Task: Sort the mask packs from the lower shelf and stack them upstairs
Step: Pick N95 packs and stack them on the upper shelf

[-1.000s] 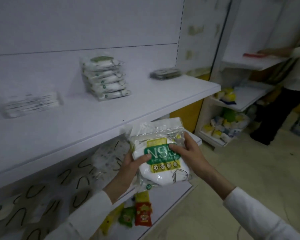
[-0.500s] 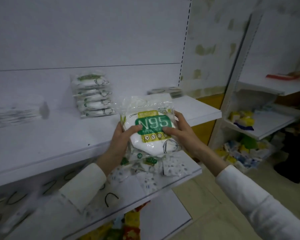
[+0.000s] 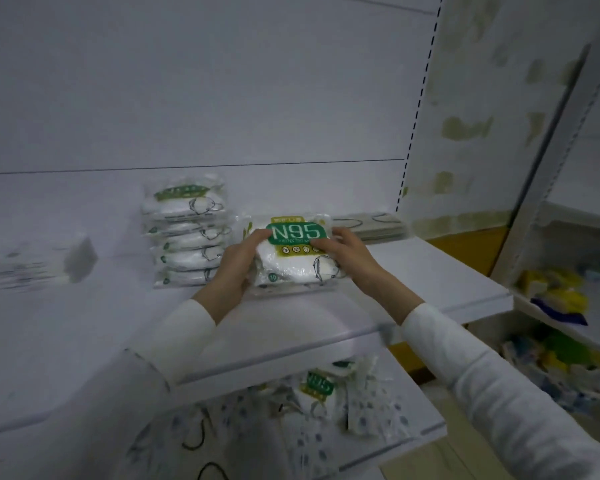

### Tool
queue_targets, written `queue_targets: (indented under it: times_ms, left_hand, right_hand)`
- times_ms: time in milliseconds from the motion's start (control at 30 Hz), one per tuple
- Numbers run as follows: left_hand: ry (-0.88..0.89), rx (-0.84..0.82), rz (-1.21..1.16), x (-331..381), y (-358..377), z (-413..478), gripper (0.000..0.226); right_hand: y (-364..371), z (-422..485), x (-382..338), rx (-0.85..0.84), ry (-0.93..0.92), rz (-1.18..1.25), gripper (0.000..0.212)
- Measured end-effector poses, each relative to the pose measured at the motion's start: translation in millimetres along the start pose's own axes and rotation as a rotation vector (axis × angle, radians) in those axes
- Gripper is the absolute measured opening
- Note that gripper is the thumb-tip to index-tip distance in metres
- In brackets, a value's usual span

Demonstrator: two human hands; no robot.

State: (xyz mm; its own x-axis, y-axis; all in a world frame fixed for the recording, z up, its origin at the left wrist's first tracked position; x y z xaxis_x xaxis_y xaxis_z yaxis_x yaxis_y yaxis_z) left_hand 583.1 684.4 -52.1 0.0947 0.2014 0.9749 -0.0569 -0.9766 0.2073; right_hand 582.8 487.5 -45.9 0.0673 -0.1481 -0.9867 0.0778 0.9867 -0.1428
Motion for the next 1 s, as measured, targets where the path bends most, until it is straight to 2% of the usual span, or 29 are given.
queue_targets:
  times_ms: [100,167,233,300,400,533,633,700,1000]
  left_hand:
    - [-0.013,0.084,-0.05,-4,-6,19,0.018]
    - [-0.022,0.123,0.008,-10,-9,26,0.018]
    - [-0.012,0.148,0.082,-13,-7,31,0.049]
    - [0.018,0.182,0.19,-14,-5,34,0.082]
    - [0.098,0.179,0.334,-14,5,35,0.081]
    - [0.277,0.18,0.769,-21,15,48,0.106]
    - [0.314,0.25,1.013,-21,18,47,0.08]
    - [0.364,0.278,1.107,-19,20,45,0.069]
    - [0.409,0.346,1.445,-14,24,44,0.073]
  right_hand:
    - [5,42,16,0.015,0.077,-0.009,0.077]
    - [11,63,24,0.009,0.105,-0.02,0.054]
    - [15,78,30,0.013,0.117,-0.047,0.033]
    - [18,91,36,0.01,0.132,-0.071,0.037]
    - [19,105,37,-0.003,0.144,-0.099,0.046]
    - [21,112,26,-0.064,0.115,-0.217,0.043]
    - [24,122,25,-0.116,0.141,-0.26,0.033]
    - [28,127,25,-0.141,0.167,-0.264,0.035]
    - [34,133,23,-0.072,0.109,-0.413,0.066]
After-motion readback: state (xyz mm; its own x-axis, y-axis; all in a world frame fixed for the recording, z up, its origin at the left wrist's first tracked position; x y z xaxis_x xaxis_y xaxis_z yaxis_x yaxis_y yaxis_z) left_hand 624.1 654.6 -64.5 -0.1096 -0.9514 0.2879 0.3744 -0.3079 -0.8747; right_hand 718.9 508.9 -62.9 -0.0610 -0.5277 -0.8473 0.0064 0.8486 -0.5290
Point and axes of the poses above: each hand's wrist, its own z-axis towards the middle knuckle, its own y-axis out of the palm, x = y × z, the point moved 6 cm from there along z, towards the middle knuckle, and after that the axes turned 2 degrees about -x, right-handed, at the moved point
